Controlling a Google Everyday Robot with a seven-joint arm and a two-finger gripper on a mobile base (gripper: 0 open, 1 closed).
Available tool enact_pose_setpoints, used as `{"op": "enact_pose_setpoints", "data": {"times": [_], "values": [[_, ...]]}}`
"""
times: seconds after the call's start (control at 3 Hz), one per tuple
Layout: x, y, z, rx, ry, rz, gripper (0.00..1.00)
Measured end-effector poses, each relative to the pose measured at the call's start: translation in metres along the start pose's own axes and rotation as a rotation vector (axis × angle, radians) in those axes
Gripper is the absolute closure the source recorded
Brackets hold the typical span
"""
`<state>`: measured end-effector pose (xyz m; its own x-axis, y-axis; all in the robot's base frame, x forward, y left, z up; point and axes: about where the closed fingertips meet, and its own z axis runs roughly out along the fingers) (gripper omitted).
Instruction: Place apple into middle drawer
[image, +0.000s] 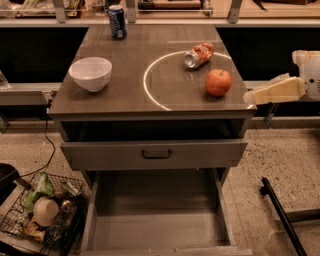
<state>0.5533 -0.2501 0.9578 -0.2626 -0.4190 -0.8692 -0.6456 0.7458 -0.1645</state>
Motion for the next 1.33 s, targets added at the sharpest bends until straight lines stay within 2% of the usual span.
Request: {"op": "enact_pose_setpoints", "data": {"times": [1.0, 1.33], "values": [[0.008, -0.022, 0.052, -0.065, -0.147, 0.017, 0.0], [0.013, -0.032, 0.071, -0.093, -0.207, 0.047, 0.0]]}}
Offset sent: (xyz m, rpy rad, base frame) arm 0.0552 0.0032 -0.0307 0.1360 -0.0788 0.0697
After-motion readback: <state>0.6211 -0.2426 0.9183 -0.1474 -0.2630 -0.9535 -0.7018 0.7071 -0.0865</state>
